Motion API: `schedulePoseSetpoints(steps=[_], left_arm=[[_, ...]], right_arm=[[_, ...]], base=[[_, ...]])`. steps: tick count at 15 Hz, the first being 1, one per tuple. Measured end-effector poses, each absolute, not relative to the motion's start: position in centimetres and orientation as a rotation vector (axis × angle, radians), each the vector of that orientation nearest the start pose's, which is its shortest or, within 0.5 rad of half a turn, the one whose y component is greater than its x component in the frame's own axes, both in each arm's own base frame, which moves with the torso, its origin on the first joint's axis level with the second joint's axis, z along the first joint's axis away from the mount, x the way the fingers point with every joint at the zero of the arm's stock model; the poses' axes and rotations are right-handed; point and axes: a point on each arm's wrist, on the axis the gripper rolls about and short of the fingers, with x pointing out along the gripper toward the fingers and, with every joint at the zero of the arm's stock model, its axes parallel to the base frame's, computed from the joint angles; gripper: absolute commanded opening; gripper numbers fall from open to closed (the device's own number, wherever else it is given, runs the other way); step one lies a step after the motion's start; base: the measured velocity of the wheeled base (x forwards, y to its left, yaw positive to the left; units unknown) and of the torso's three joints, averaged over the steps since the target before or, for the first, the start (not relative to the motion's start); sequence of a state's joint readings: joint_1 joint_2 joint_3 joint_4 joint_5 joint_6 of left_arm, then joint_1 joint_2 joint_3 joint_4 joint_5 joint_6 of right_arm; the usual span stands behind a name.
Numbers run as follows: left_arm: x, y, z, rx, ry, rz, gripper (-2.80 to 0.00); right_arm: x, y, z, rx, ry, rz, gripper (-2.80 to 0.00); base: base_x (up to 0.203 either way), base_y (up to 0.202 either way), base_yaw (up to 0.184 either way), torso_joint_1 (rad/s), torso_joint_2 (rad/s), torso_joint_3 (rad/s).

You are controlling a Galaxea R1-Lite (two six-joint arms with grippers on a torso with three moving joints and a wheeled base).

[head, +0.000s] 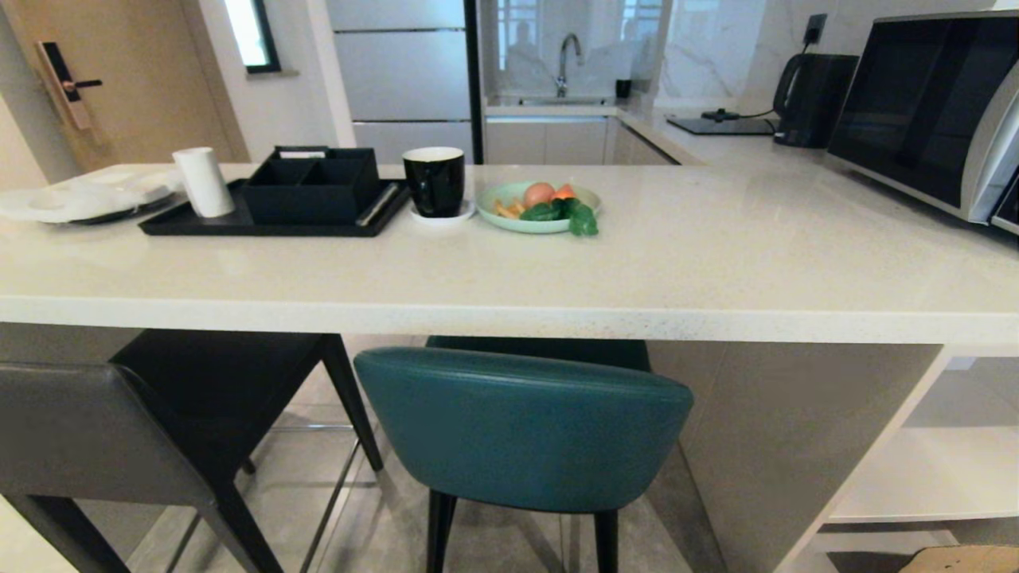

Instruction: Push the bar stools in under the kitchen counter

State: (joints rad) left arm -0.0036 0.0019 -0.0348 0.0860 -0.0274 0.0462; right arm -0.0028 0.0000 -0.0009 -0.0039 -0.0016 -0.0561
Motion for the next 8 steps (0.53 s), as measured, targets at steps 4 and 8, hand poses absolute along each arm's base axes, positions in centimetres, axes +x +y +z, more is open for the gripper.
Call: schedulePoseSetpoints(steps=[4, 8], left_arm=[[-2.53, -0.05, 7.62, 0.026, 0.050, -0.030, -2.80], [-2.52, -0.05, 7.61, 0.026, 0.048, -0.030, -2.80]], right_arm=[[-2.28, -0.01, 7.60, -0.052, -0.005, -0.006, -2.80], [-2.28, 0.00, 7.59, -0.051, -0.004, -0.008, -2.80]], base=[[-0.014, 0.000, 0.002, 0.001, 0.00, 0.001], [-0.187, 0.000, -0.001, 0.000, 0.00, 0.003]])
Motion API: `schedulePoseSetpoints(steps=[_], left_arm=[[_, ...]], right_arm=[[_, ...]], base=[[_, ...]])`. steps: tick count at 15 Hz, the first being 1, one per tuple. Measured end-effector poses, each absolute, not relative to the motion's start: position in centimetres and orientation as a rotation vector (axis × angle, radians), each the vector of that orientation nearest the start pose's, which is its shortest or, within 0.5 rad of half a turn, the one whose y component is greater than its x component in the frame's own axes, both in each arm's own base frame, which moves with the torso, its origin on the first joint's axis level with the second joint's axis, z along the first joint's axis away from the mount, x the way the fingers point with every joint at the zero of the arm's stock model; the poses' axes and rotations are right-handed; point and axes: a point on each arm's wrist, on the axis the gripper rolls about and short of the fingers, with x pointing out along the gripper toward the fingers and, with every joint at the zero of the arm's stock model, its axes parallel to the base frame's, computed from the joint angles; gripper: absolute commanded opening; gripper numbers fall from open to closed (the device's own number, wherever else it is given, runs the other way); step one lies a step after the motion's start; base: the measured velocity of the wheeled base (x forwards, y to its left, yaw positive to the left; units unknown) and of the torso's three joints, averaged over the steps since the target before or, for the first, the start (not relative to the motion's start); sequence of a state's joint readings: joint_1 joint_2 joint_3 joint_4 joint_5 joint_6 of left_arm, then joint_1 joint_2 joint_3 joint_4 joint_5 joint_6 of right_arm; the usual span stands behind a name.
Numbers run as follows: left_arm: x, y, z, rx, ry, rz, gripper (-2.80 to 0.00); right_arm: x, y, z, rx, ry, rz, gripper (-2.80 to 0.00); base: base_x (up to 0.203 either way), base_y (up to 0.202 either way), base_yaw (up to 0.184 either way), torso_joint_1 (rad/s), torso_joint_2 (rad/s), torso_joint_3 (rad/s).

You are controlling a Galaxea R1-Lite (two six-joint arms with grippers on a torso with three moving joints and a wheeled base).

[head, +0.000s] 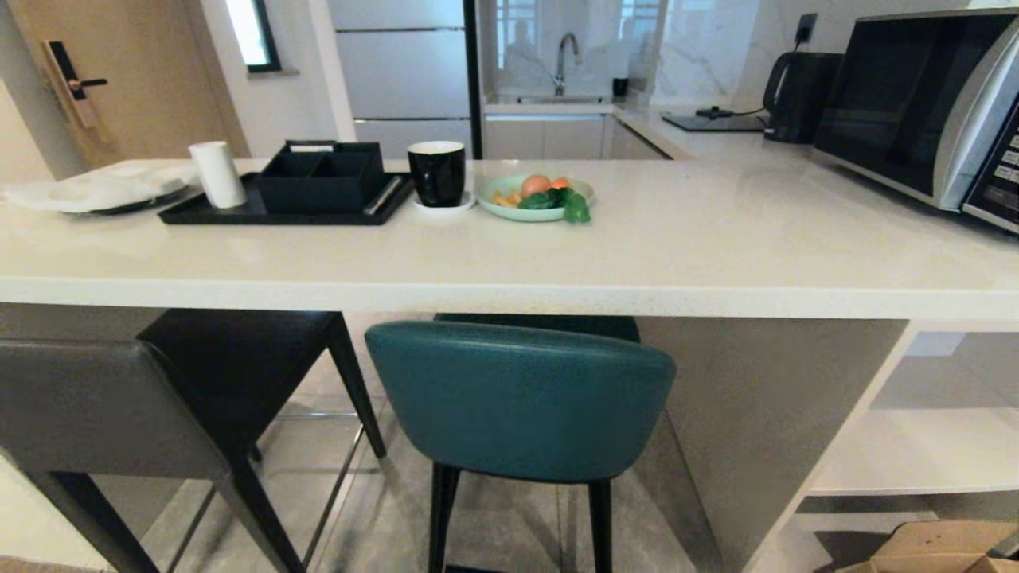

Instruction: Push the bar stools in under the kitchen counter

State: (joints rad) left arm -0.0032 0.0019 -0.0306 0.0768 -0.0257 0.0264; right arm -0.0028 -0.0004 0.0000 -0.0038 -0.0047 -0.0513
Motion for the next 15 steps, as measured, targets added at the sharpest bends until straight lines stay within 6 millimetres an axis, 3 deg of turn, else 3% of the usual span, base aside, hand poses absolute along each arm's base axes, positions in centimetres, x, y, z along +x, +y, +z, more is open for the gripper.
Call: schedulePoseSetpoints(steps=[8, 15], left_arm=[[-2.52, -0.05, 7.64, 0.032, 0.047, -0.029, -2.80], [-2.53, -0.05, 7.65, 0.030, 0.046, -0.030, -2.80]], right_arm=[[-2.28, -0.01, 7.59, -0.044, -0.004, -0.008, -2.80], [-2.29, -0.01, 7.59, -0.037, -0.005, -0.010, -2.80]], base=[[-0.188, 0.000, -0.001, 0.001, 0.00, 0.002], [0.000, 0.000, 0.000, 0.000, 0.00, 0.000]])
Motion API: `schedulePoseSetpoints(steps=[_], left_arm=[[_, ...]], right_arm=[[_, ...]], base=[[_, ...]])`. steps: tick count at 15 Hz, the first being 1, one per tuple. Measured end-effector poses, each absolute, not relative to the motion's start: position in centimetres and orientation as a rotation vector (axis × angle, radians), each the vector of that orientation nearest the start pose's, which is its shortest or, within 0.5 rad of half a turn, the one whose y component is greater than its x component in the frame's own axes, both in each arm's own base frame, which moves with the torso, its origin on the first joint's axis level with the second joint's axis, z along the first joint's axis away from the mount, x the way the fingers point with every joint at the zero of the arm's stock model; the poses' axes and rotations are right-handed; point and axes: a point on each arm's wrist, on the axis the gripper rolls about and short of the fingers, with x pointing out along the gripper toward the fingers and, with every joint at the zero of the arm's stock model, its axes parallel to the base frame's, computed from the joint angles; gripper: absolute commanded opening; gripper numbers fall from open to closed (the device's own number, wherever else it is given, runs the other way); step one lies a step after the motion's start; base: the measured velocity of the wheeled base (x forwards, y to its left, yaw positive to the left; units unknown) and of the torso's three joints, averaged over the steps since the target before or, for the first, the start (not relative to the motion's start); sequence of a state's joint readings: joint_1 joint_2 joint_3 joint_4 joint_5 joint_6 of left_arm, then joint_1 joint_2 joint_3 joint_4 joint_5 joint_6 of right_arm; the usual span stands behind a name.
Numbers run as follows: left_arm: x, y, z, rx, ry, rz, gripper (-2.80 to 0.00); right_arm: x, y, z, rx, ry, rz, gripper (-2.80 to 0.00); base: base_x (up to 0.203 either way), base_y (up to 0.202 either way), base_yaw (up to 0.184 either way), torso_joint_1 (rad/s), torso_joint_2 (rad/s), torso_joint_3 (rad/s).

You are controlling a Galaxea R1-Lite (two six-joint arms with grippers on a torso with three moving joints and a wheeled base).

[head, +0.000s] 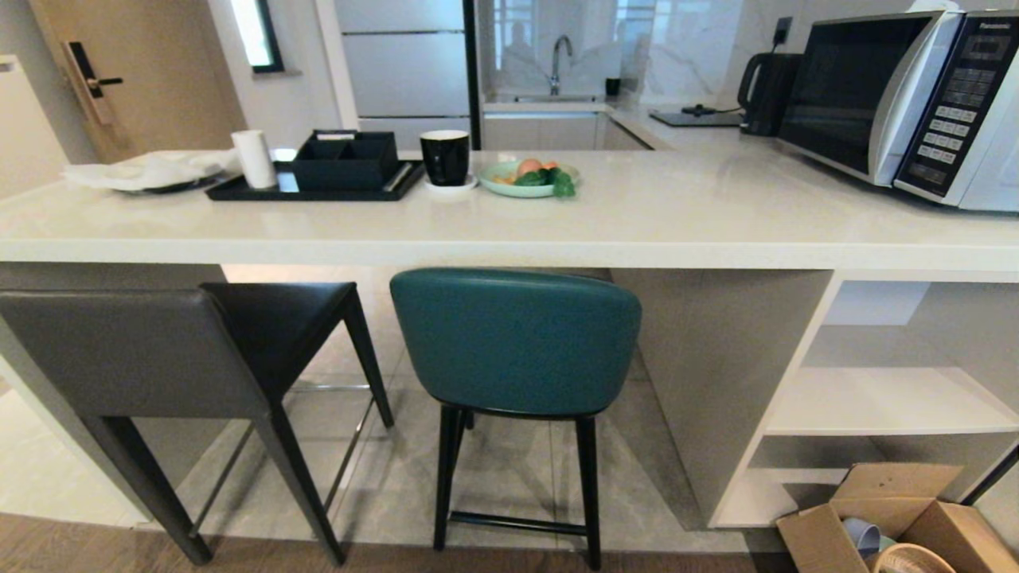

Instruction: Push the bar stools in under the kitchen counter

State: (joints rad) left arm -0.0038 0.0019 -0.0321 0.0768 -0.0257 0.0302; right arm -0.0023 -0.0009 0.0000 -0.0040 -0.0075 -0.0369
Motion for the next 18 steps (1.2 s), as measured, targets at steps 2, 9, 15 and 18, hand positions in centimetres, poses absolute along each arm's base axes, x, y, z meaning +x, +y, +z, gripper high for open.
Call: schedulePoseSetpoints(steps=[2, 9, 15, 18], left_arm=[[-2.52, -0.05, 7.65, 0.031, 0.046, -0.030, -2.80], [-2.53, -0.04, 7.67, 0.032, 0.045, -0.030, -2.80], [-2.52, -0.04, 7.66, 0.031, 0.046, -0.030, -2.80], [-2.52, -0.04, 7.66, 0.031, 0.046, -0.030, -2.80]], right_arm=[[-2.29, -0.01, 7.59, -0.036, -0.005, -0.009, -2.80], [-2.29, -0.01, 7.59, -0.036, -0.005, -0.010, -2.80], [-2.29, -0.01, 7.59, -0.036, -0.005, -0.010, -2.80], [-2.29, -0.01, 7.59, -0.036, -0.005, -0.010, -2.80]], base=[[0.004, 0.098, -0.005, 0.005, 0.00, -0.001], [0.000, 0.197, -0.001, 0.003, 0.00, 0.003], [0.000, 0.198, 0.000, 0.001, 0.00, 0.002], [0.000, 0.199, 0.000, -0.001, 0.00, 0.003]])
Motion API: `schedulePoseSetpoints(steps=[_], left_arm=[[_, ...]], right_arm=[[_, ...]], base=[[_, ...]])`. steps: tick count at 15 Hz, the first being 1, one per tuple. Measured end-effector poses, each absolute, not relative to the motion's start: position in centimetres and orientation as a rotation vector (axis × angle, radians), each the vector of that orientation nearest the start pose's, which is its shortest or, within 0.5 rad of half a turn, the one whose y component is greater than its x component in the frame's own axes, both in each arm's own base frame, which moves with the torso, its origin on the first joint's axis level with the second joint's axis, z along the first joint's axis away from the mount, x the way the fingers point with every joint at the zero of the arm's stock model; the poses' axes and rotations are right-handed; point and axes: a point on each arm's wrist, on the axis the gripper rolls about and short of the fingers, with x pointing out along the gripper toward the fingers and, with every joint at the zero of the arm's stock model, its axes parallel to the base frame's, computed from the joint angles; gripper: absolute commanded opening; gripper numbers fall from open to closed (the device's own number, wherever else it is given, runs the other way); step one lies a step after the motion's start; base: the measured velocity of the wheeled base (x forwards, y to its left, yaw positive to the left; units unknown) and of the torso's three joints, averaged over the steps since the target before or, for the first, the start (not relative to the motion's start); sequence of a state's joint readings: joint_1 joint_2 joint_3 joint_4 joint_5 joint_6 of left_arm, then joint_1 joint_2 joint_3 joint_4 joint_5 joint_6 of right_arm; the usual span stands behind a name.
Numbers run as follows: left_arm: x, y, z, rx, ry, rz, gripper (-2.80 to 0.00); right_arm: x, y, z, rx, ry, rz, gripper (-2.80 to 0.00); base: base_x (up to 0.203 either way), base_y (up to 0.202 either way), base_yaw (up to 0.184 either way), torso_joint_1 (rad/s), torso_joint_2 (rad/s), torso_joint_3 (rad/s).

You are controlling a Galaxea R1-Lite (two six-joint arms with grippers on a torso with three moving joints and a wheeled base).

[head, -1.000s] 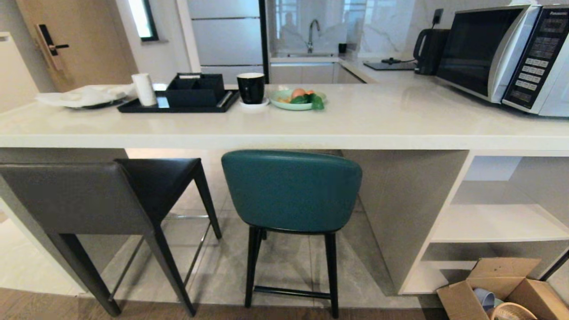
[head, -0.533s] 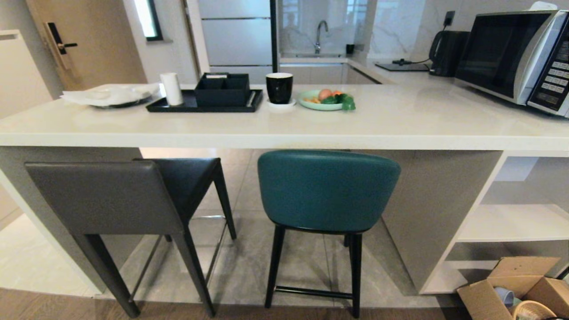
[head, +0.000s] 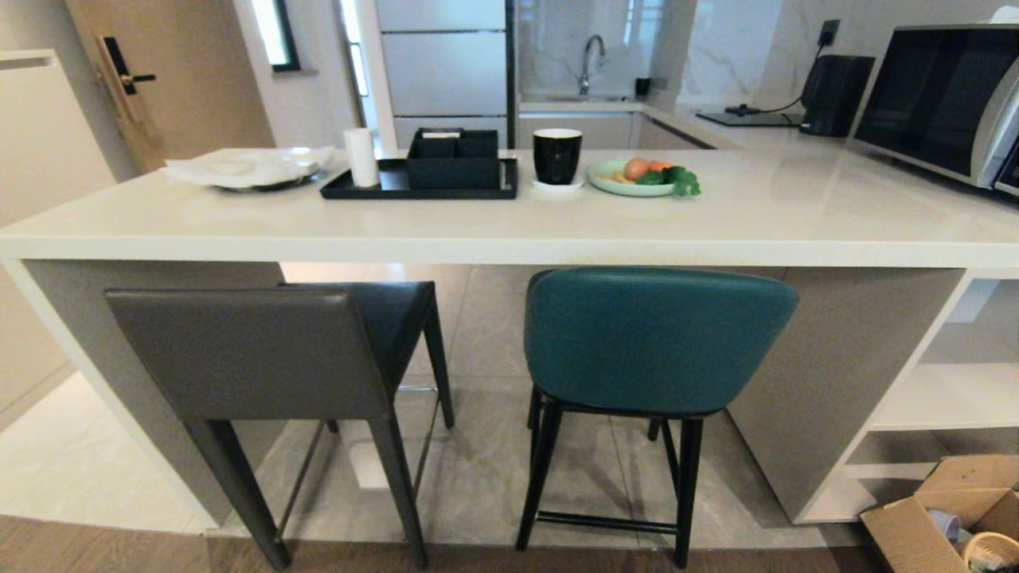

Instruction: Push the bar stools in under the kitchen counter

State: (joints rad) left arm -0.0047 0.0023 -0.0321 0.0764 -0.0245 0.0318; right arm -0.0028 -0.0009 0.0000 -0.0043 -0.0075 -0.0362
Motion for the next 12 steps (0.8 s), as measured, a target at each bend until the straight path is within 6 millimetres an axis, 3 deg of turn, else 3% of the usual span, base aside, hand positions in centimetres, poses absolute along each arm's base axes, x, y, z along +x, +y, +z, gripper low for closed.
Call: schedulePoseSetpoints(steps=[8, 12], left_arm=[[-2.52, -0.04, 7.66, 0.031, 0.046, -0.030, -2.80], [-2.52, -0.05, 7.66, 0.030, 0.047, -0.029, -2.80]], right_arm=[[-2.29, -0.01, 7.59, -0.034, -0.005, -0.011, -2.80], [-2.29, -0.03, 7.62, 0.018, -0.008, -0.018, -2.80]], base=[[0.000, 0.191, -0.001, 0.003, 0.00, 0.002], [0.000, 0.023, 0.000, 0.002, 0.00, 0.001]])
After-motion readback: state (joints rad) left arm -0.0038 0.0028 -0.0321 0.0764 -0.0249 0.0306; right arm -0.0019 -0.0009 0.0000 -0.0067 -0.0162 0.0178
